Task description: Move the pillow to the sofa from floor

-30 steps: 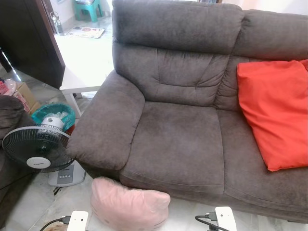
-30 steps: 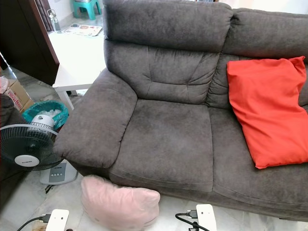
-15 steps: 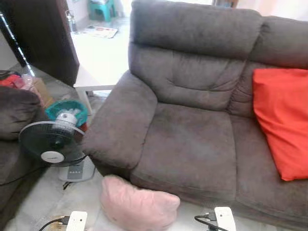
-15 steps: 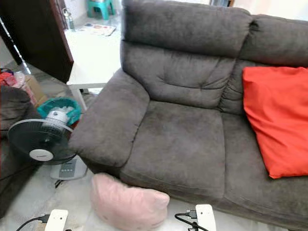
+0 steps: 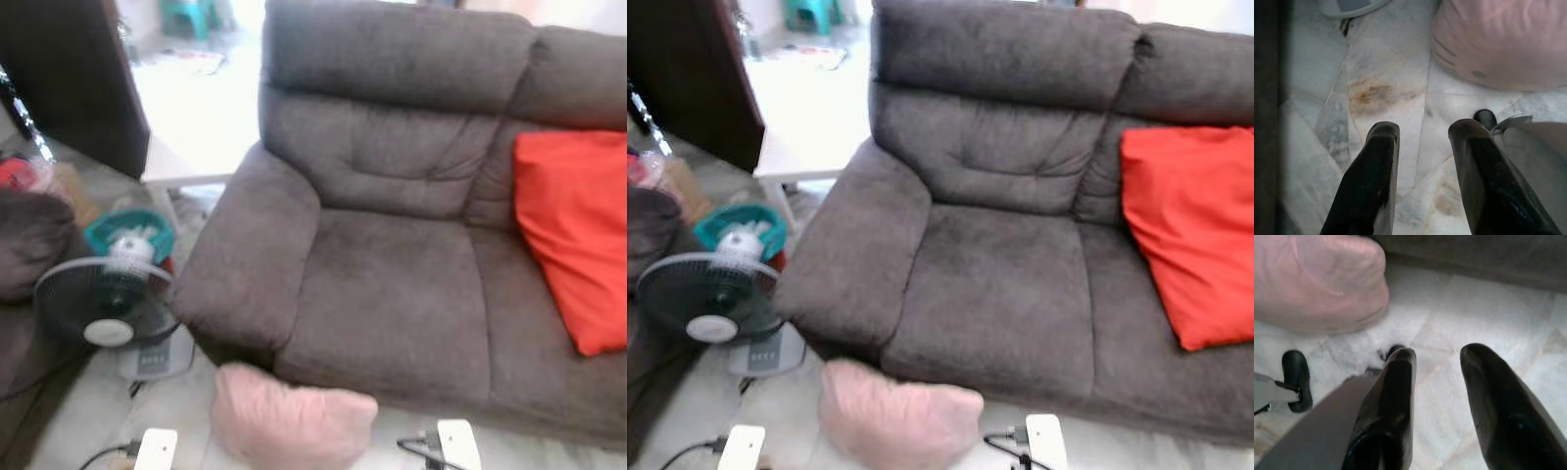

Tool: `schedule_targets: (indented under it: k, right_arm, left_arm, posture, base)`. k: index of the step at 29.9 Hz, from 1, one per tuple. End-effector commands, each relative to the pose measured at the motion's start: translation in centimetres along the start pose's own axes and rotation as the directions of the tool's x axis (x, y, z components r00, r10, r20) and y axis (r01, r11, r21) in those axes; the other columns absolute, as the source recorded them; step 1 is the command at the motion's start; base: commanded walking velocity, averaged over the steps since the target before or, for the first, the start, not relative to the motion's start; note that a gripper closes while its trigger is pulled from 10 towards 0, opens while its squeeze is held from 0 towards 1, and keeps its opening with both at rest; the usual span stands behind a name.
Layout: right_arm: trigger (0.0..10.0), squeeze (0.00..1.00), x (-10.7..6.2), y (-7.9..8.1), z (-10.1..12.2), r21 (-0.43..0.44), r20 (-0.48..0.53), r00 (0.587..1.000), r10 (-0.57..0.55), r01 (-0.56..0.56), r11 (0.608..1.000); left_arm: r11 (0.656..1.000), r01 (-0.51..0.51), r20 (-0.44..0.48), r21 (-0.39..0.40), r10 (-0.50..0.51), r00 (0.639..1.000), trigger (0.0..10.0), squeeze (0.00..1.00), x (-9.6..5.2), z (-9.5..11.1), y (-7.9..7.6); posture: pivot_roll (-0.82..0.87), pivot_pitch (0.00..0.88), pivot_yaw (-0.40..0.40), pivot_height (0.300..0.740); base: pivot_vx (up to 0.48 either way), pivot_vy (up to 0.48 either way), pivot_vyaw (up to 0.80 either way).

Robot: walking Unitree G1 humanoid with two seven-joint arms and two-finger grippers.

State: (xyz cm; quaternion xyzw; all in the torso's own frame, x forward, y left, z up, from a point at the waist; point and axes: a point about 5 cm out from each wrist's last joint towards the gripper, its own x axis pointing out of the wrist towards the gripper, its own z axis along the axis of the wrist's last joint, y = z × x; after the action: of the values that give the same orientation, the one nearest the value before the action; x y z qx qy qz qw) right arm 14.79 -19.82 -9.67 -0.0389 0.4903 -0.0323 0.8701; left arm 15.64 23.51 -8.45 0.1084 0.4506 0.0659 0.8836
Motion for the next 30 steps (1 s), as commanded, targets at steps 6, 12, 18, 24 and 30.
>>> schedule_targets:
  k: [6,12,18,24,30]
  right_arm:
    - [10.0,0.00,-0.04,-0.24,-0.06,0.004,0.006,1.000,-0.010,0.010,1.000]
    - [10.0,0.00,-0.04,-0.22,-0.09,0.009,0.006,1.000,-0.009,0.009,1.000]
    - [10.0,0.00,-0.05,-0.18,-0.14,0.010,0.002,1.000,-0.011,0.011,1.000]
    - [10.0,0.00,-0.06,-0.11,-0.21,0.009,0.001,1.000,-0.009,0.009,1.000]
    - [10.0,0.00,-0.07,-0.08,-0.26,0.009,0.000,1.000,-0.010,0.010,1.000]
  left_arm:
    - [1.000,0.009,-0.042,0.003,-0.009,0.999,10.0,0.00,-0.22,-1.02,-0.21]
    - [1.000,0.009,-0.042,0.002,-0.009,0.999,10.0,0.00,-0.22,-1.05,-0.22]
    - [1.000,0.007,-0.043,0.003,-0.007,0.999,10.0,0.00,-0.24,-1.10,-0.20]
    - [1.000,0.012,-0.043,0.008,-0.012,0.999,10.0,0.00,-0.28,-1.20,-0.23]
    - [0.999,0.035,-0.016,-0.020,-0.035,0.999,10.0,0.00,-0.25,-0.87,-0.59]
  posture:
    - [0.14,0.085,-0.061,0.740]
    - [0.14,0.086,-0.060,0.740]
    - [0.14,0.089,-0.059,0.740]
    - [0.14,0.093,-0.058,0.740]
    - [0.14,0.096,-0.057,0.740]
  base:
    - [0.000,0.270,0.00]
    - [0.000,0.273,0.00]
    - [0.000,0.270,0.00]
    - [0.000,0.131,0.00]
    - [0.000,0.000,0.00]
